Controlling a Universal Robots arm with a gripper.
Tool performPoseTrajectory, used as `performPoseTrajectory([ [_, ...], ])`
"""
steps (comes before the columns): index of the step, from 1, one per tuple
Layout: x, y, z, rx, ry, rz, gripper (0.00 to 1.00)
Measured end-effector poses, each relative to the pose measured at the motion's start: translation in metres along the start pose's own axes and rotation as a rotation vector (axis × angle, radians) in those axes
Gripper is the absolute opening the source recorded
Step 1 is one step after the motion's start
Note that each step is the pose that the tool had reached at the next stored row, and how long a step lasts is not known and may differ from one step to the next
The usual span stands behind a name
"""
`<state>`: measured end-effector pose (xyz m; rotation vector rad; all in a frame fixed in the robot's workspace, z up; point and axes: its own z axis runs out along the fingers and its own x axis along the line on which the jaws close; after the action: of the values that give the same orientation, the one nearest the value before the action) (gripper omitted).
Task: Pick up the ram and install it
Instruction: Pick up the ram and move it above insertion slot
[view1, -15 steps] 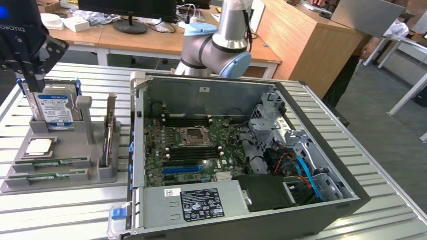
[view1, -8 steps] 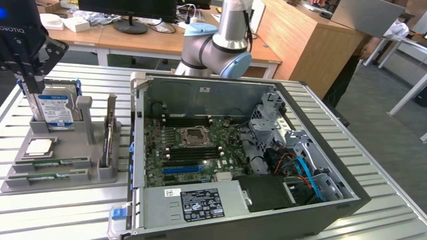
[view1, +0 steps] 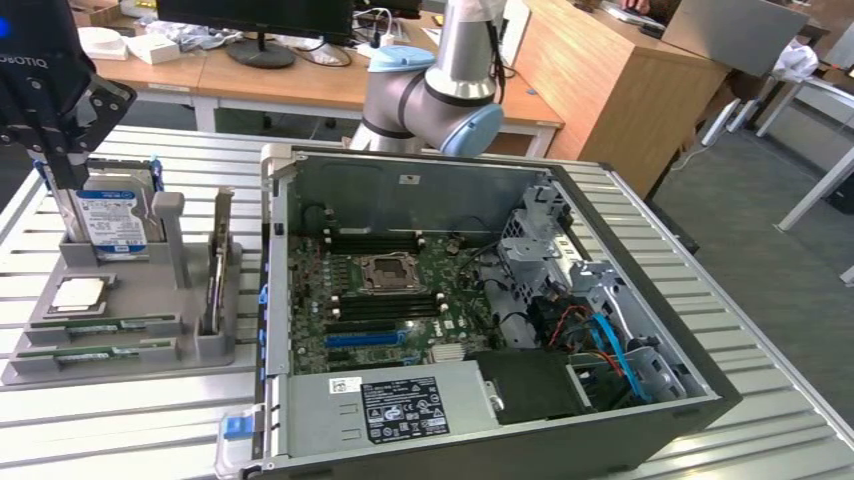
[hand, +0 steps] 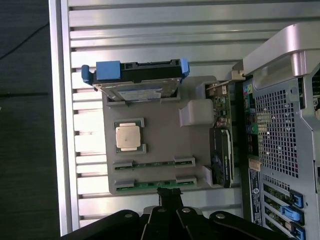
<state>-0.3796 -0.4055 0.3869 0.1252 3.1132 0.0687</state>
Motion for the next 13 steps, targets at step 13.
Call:
performPoseTrajectory([
  [13, 0.0, 0.0, 0.0, -0.0002, 0.0004, -0.008, 0.1],
])
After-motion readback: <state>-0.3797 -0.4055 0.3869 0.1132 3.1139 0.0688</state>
